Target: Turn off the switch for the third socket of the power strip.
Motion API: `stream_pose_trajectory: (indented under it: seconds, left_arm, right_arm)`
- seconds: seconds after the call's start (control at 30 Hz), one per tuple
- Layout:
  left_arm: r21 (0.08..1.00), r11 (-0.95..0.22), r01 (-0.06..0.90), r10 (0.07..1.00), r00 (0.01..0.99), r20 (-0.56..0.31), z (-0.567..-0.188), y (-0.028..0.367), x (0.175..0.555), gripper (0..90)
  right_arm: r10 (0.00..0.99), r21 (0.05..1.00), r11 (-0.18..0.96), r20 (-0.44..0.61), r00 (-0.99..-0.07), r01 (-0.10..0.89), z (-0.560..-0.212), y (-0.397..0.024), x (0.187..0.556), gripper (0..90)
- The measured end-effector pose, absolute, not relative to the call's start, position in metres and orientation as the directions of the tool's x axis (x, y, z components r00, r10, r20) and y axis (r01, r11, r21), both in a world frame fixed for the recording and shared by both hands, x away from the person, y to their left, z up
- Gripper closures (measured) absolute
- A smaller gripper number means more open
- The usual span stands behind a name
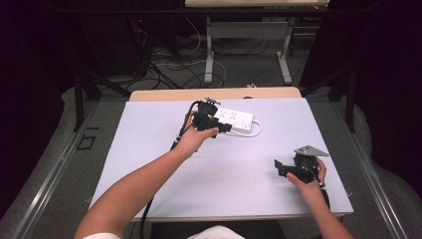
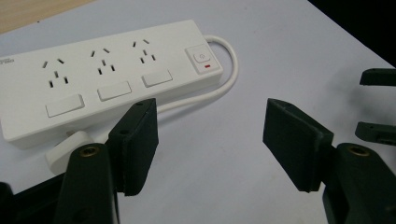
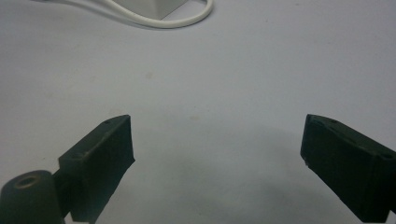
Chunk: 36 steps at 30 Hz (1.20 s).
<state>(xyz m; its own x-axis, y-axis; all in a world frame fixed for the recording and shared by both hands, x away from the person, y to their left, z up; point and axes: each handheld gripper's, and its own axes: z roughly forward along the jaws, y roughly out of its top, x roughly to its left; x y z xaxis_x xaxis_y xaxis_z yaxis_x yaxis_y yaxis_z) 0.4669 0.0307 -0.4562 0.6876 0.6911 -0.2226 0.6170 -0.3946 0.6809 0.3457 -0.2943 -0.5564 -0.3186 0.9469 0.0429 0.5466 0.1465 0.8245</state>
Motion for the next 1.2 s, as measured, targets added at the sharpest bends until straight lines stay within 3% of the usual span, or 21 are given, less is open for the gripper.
stream_pose_trajectory:
  seconds: [0.77,1.2]
  left_arm:
    - [0.723,-0.382,0.576,0.651,0.723,-0.232,-0.455,0.054,0.422,29.6]
    - [0.709,-0.38,0.594,0.665,0.708,-0.237,-0.474,0.082,0.404,32.3]
  right_arm:
    - [0.947,0.823,0.153,0.037,-0.319,0.546,-0.557,-0.295,0.346,9.4]
    - [0.947,0.82,0.154,0.036,-0.318,0.551,-0.558,-0.294,0.346,9.8]
